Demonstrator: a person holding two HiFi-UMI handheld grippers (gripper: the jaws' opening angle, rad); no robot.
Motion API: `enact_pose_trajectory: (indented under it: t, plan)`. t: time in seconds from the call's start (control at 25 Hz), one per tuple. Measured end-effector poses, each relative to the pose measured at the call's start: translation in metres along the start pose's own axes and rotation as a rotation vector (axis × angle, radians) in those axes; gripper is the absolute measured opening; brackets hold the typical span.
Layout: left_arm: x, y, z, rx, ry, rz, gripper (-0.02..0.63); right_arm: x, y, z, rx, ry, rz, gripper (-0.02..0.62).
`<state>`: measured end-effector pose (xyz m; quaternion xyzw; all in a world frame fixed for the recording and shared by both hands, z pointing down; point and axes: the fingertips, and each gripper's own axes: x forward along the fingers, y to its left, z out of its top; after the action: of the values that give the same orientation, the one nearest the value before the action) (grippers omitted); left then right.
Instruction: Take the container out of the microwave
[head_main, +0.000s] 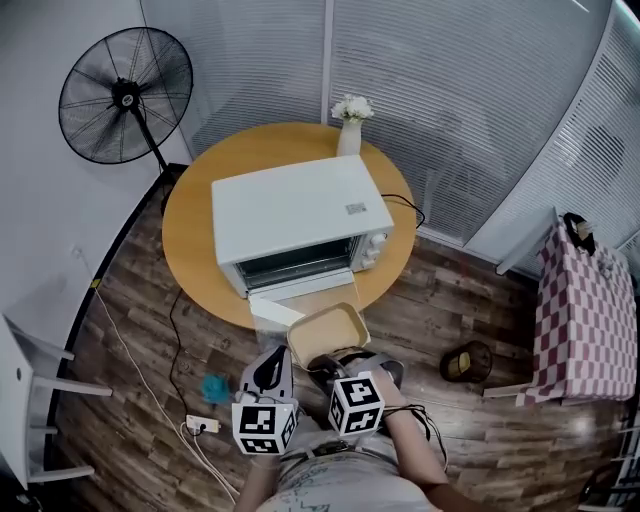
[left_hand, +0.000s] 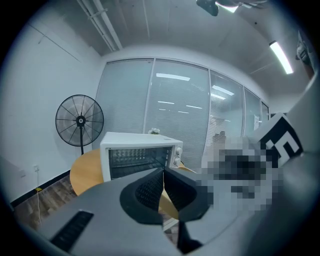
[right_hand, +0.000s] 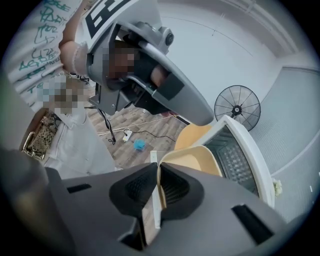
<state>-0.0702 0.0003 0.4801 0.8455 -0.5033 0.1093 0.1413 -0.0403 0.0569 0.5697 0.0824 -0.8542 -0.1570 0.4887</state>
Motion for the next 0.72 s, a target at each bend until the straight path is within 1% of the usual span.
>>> enact_pose_trajectory:
  t: [0.24, 0.44, 0.72]
  plan:
    - [0.009, -0.020, 0.000, -0.004, -0.004, 0.026, 0.014, -0.013, -0.002, -0.021, -0.029, -0.003, 0.009, 0.015]
    - [0.011, -0.032, 0.000, 0.009, -0.001, 0.048, 0.014, -0.021, -0.001, -0.027, -0.051, -0.016, 0.015, 0.014]
    - [0.014, -0.043, -0.001, 0.000, 0.006, 0.057, 0.014, -0.025, 0.006, -0.038, -0.055, -0.015, 0.038, 0.014]
